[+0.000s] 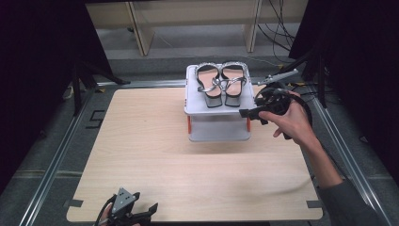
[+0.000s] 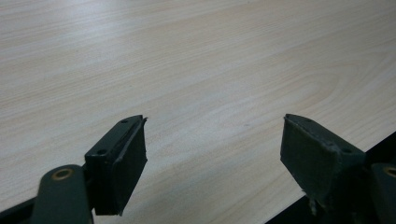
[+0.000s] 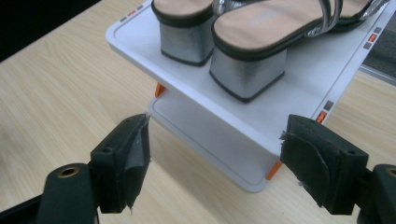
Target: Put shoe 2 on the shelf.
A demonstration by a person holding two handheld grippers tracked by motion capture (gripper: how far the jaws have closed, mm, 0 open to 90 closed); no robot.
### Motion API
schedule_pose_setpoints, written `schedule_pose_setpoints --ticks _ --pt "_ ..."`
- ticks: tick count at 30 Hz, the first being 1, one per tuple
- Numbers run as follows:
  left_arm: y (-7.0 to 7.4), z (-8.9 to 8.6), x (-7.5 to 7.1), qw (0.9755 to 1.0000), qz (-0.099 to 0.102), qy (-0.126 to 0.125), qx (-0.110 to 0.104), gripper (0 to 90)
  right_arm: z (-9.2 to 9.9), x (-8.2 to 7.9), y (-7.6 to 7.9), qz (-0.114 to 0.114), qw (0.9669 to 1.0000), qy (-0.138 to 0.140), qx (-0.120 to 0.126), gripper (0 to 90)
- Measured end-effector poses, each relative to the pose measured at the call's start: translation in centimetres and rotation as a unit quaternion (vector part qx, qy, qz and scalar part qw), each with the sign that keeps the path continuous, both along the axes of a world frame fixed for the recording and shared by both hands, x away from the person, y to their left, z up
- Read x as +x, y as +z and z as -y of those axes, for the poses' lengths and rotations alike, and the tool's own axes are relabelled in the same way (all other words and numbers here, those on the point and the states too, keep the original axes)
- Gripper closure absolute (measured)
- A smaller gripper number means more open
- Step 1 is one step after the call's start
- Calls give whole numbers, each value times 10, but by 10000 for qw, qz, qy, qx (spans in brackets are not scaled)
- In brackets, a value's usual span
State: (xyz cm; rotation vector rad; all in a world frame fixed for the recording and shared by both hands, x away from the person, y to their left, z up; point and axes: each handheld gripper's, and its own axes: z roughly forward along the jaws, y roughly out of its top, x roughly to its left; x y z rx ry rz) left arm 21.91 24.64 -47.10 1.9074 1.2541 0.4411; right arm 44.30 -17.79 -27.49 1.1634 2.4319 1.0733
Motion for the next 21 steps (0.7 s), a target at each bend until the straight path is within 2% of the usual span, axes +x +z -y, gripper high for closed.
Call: schedule_pose_setpoints --ticks 1,2,5,12,13,21 --pt "0 -1 1 9999 -8 -35 109 220 0 0 0 0 10000 0 0 234" --pt "0 0 0 10000 -9 -18 43 218 0 -2 -1 16 10000 5 -21 233" --pt "-1 0 1 10000 11 -10 17 213 3 -10 -4 74 9999 121 -20 228" --pt "0 0 0 10000 43 -10 20 211 5 -28 -12 91 9998 189 53 208" --pt "0 0 0 10000 20 -28 44 211 6 -32 -15 209 9994 277 22 207" --pt "0 0 0 10000 32 -11 45 211 10 -49 -26 206 9990 397 67 204"
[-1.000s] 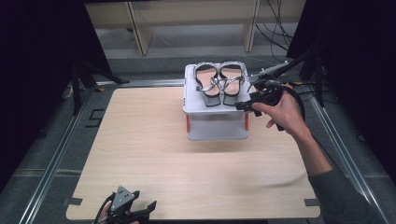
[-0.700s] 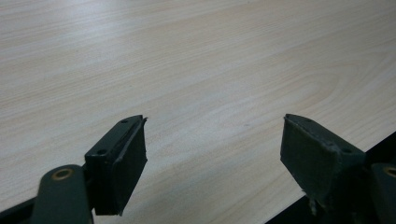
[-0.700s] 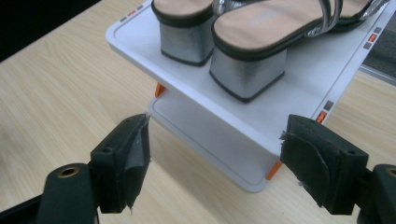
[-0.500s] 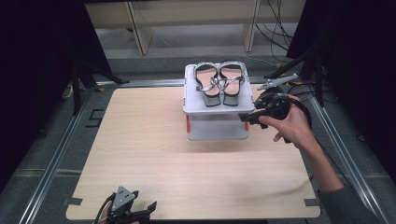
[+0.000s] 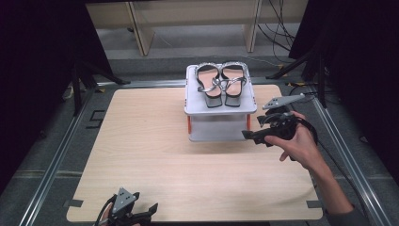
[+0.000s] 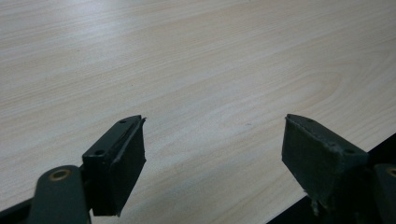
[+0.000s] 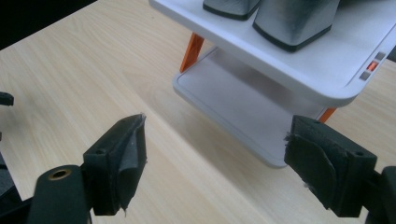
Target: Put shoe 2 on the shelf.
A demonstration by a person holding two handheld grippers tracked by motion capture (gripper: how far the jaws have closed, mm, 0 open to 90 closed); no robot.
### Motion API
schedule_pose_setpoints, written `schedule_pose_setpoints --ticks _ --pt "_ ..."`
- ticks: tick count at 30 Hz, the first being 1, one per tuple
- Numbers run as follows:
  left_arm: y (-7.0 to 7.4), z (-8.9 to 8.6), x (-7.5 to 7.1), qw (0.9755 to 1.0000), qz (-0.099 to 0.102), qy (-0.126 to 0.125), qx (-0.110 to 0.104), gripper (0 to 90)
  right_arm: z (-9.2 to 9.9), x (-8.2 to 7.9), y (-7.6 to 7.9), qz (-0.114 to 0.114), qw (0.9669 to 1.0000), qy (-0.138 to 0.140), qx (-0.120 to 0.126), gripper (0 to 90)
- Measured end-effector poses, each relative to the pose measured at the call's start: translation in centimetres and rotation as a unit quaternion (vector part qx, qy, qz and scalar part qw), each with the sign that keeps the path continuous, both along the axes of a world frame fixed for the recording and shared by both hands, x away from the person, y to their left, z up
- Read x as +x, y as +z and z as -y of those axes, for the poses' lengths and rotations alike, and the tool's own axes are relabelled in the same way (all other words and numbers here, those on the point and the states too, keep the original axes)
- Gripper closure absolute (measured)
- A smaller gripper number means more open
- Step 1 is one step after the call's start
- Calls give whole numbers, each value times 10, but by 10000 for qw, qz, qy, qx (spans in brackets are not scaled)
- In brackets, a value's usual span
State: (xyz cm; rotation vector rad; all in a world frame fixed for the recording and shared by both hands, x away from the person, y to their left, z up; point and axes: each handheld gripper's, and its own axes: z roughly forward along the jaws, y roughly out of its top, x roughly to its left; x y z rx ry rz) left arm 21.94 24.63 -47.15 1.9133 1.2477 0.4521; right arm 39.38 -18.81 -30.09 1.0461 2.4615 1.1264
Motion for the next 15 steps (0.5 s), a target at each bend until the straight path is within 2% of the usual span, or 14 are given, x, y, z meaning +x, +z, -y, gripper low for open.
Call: schedule_pose_setpoints --ticks 3,5,8,9,10,11,14,15 --pt "0 0 0 10000 -2 -10 8 211 3 -7 -7 -62 10000 -33 45 202" --pt "0 0 0 10000 0 -18 9 211 5 -9 -12 4 10000 34 19 203" --pt "0 0 0 10000 -3 -9 7 211 8 -15 -19 -142 9998 -78 82 202" --pt "0 0 0 10000 -3 -9 12 211 10 -15 -22 -30 10000 13 47 202" --pt "0 0 0 10000 -1 -8 11 211 11 -17 -24 -97 9999 -31 84 201" --pt "0 0 0 10000 0 -7 8 211 13 -17 -27 -49 10000 -23 64 197" --pt "0 0 0 10000 -2 -14 16 211 18 -24 -40 -197 9997 -95 125 191" --pt "0 0 0 10000 -1 -10 12 211 18 -24 -40 -197 9997 -95 125 191"
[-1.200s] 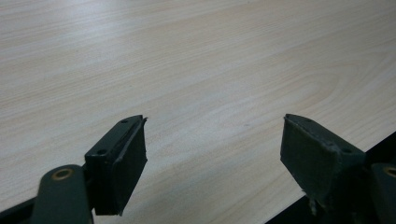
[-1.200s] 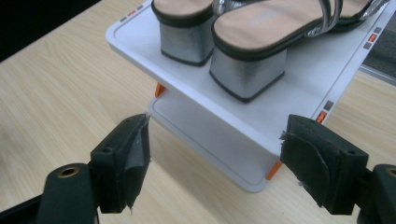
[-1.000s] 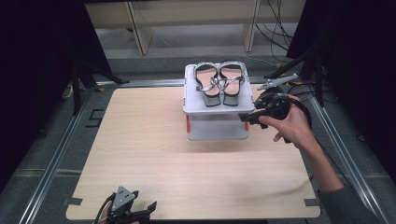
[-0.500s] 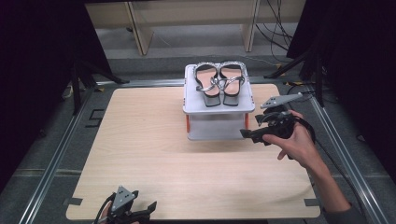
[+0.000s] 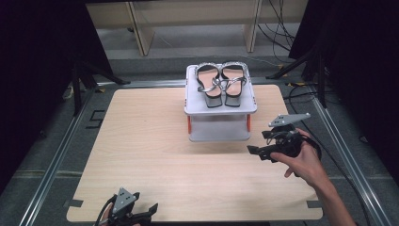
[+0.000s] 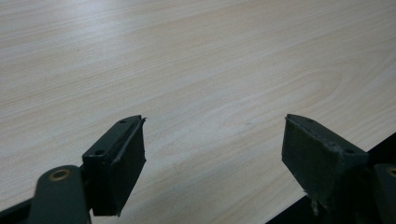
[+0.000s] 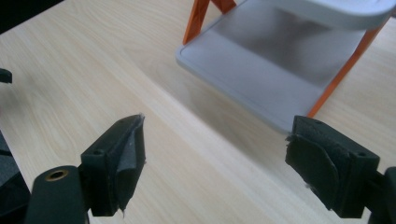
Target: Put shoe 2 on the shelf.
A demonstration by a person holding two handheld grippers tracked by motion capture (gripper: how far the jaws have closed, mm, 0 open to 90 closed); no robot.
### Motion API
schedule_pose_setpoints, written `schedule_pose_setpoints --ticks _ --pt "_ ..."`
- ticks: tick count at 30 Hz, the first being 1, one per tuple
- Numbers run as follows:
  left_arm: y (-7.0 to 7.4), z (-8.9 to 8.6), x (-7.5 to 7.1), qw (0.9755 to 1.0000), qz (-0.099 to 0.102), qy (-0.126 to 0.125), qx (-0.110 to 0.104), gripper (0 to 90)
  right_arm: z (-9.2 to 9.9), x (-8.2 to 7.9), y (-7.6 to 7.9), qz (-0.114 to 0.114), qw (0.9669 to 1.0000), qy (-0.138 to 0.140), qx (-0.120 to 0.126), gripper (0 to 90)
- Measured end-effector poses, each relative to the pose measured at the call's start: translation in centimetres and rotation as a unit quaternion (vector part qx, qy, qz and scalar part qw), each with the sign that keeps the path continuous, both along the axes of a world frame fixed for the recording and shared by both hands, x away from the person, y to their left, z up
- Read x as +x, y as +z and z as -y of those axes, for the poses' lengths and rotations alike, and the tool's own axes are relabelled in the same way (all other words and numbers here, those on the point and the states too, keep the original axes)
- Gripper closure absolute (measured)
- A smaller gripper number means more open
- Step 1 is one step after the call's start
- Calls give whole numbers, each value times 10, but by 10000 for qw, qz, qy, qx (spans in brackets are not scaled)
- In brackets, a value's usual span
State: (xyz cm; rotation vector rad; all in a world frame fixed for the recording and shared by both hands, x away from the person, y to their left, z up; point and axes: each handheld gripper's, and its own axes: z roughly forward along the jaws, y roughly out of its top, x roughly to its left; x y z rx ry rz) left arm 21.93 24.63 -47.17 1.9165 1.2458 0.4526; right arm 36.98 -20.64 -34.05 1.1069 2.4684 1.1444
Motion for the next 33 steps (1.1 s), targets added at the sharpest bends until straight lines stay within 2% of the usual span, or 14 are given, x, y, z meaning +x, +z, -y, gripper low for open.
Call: schedule_pose_setpoints --ticks 4,6,7,13,16,17,20,22,24,26,27,29,31,33 --pt "0 -1 0 10000 -19 -30 55 212 6 -4 -13 37 10000 74 -41 190" --pt "0 -1 0 10000 -19 -28 53 212 8 -9 -19 -101 9999 -19 -48 190" --pt "1 -1 0 10000 -38 -43 71 211 10 -9 -22 -22 10000 10 -76 190" --pt "0 0 0 9999 -64 -22 87 211 14 -19 -36 -141 9999 -46 -61 187" --pt "0 -1 0 10000 -55 -19 76 211 14 -24 -43 -128 9998 -71 -101 185" --pt "0 -1 0 10000 -54 -22 77 211 16 -24 -46 37 9999 8 -119 185" --pt "0 0 0 9999 -61 -22 80 211 16 -30 -52 20 9999 -69 -100 185" --pt "0 0 0 10000 -50 -33 80 211 16 -34 -56 6 9998 -78 -186 179" --pt "0 -1 0 9998 -71 -27 191 211 16 -37 -61 -5 9999 -20 -147 183" --pt "0 1 -1 10000 -62 13 2 211 16 -40 -66 26 9998 28 -187 184" --pt "-1 2 0 10000 -18 -4 -18 211 17 -44 -71 85 9995 -10 -313 182" --pt "-1 2 0 10000 -7 -36 -14 211 17 -45 -74 78 9995 14 -315 182" --pt "0 1 0 10000 -11 -40 11 211 17 -51 -81 -130 9993 30 -355 186" --pt "0 2 -1 10000 -35 -34 19 211 16 -55 -85 -74 9975 121 -691 183"
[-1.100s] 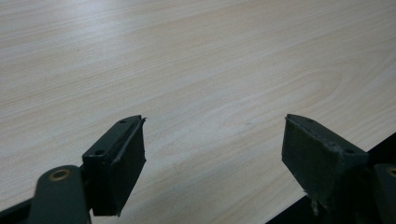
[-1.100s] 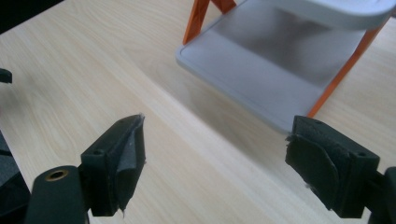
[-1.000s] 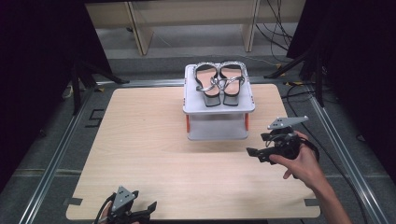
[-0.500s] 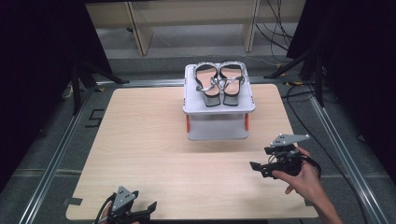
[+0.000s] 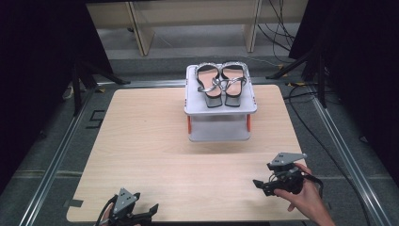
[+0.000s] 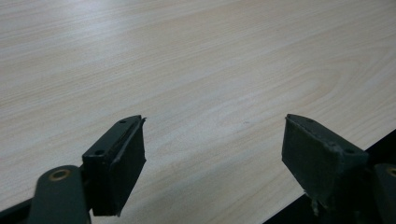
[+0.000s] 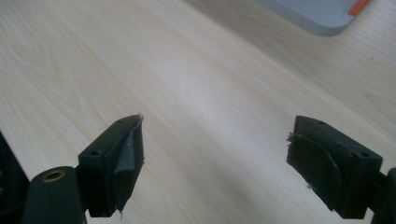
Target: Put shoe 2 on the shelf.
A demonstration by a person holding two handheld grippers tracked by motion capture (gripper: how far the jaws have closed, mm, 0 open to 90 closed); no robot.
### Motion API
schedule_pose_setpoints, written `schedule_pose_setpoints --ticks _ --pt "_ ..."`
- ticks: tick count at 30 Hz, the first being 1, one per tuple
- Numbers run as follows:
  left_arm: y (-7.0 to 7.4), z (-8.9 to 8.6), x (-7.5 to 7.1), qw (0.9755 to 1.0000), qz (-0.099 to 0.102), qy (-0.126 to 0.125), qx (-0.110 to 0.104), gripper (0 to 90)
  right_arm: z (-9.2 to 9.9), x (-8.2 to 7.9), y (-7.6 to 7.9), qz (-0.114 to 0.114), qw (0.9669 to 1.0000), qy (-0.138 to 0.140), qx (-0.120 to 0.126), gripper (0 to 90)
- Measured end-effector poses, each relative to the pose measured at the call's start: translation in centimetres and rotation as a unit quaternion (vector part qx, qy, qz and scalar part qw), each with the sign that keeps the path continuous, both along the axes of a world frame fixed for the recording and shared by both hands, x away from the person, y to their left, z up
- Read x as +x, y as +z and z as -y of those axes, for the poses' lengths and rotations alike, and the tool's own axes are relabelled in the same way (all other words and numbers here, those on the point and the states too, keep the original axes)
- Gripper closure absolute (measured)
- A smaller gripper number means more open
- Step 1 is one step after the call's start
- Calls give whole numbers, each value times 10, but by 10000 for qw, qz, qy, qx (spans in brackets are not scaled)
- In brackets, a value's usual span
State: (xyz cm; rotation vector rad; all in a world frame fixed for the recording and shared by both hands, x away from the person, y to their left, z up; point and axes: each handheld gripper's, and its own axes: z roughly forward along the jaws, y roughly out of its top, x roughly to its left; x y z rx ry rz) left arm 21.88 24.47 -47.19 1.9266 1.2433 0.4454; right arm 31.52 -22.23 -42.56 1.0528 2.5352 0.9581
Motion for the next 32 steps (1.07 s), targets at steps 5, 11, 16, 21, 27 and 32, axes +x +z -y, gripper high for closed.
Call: schedule_pose_setpoints --ticks 5,11,16,21,27,32 --pt "0 0 0 10000 1 -12 28 210 -3 -10 -8 -88 9998 158 26 203" --pt "0 0 0 10000 1 -8 24 209 2 -19 -19 -223 9995 237 -24 201" --pt "0 0 0 10000 1 -36 34 208 9 -25 -23 -299 9993 211 39 202" --pt "0 0 0 10000 8 -39 16 206 12 -30 -28 -456 9988 108 149 205" --pt "1 -1 0 9998 -34 -101 192 203 10 -29 -30 -451 9987 244 44 205" --pt "-1 -1 1 9997 -58 -79 206 203 10 -30 -30 -464 9987 174 91 204"
